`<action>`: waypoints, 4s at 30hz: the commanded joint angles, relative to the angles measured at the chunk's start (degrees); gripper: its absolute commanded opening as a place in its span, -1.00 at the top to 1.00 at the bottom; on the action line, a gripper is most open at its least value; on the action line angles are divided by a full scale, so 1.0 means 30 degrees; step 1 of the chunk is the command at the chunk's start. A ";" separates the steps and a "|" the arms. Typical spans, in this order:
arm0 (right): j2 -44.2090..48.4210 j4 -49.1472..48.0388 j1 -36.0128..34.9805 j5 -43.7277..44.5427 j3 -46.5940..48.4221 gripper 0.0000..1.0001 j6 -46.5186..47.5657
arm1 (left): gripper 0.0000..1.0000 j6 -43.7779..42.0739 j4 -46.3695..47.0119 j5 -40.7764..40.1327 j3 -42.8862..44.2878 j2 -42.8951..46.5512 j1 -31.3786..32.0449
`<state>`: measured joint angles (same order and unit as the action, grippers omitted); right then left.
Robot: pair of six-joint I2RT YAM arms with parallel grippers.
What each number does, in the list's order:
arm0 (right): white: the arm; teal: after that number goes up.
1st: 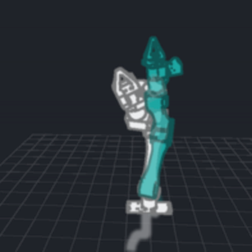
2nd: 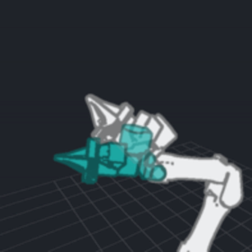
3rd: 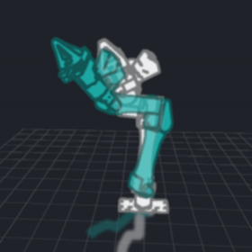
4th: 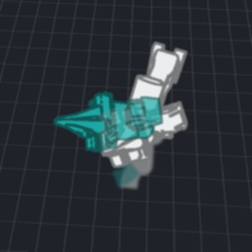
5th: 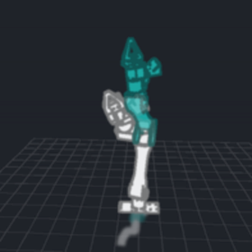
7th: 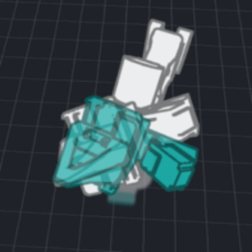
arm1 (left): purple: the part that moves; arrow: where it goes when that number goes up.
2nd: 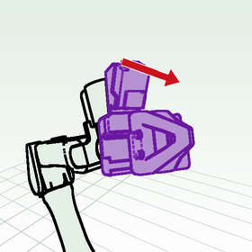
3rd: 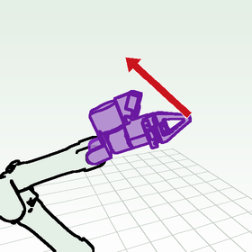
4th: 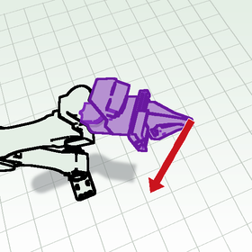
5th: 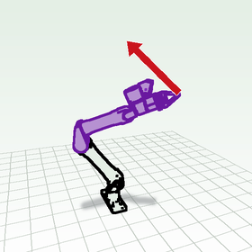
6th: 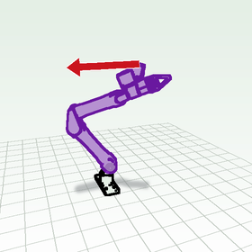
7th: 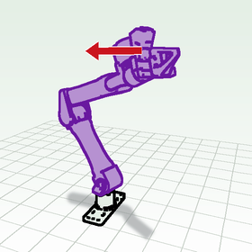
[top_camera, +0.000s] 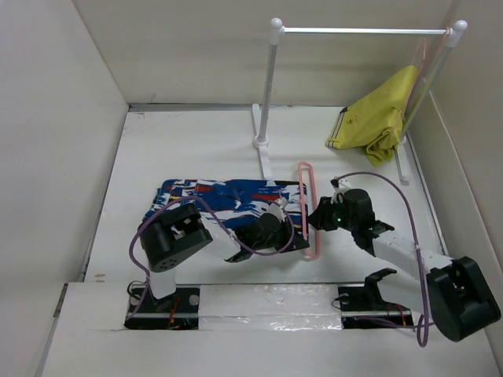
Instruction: Place the trousers on the hanger
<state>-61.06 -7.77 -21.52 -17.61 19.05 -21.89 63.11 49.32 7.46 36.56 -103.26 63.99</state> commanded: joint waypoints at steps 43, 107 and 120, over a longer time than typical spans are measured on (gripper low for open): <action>0.3710 0.1502 0.6700 -0.2653 0.1531 1.00 0.1993 | 1.00 0.0349 0.0319 -0.2282 -0.4595 0.3801 -0.2344; 0.4329 0.4611 1.1860 -0.4268 0.2117 1.00 0.3780 | 1.00 0.0027 -0.8472 -1.0252 -0.6766 1.1189 -0.1204; 0.4965 0.4697 1.0487 -0.3949 0.3110 -0.46 0.4250 | 1.00 0.0203 -1.2370 -1.4178 -0.3629 1.1188 0.3984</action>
<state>-50.26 8.84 12.19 -31.48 22.90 -10.33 63.90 16.16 -30.72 24.29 -70.26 75.22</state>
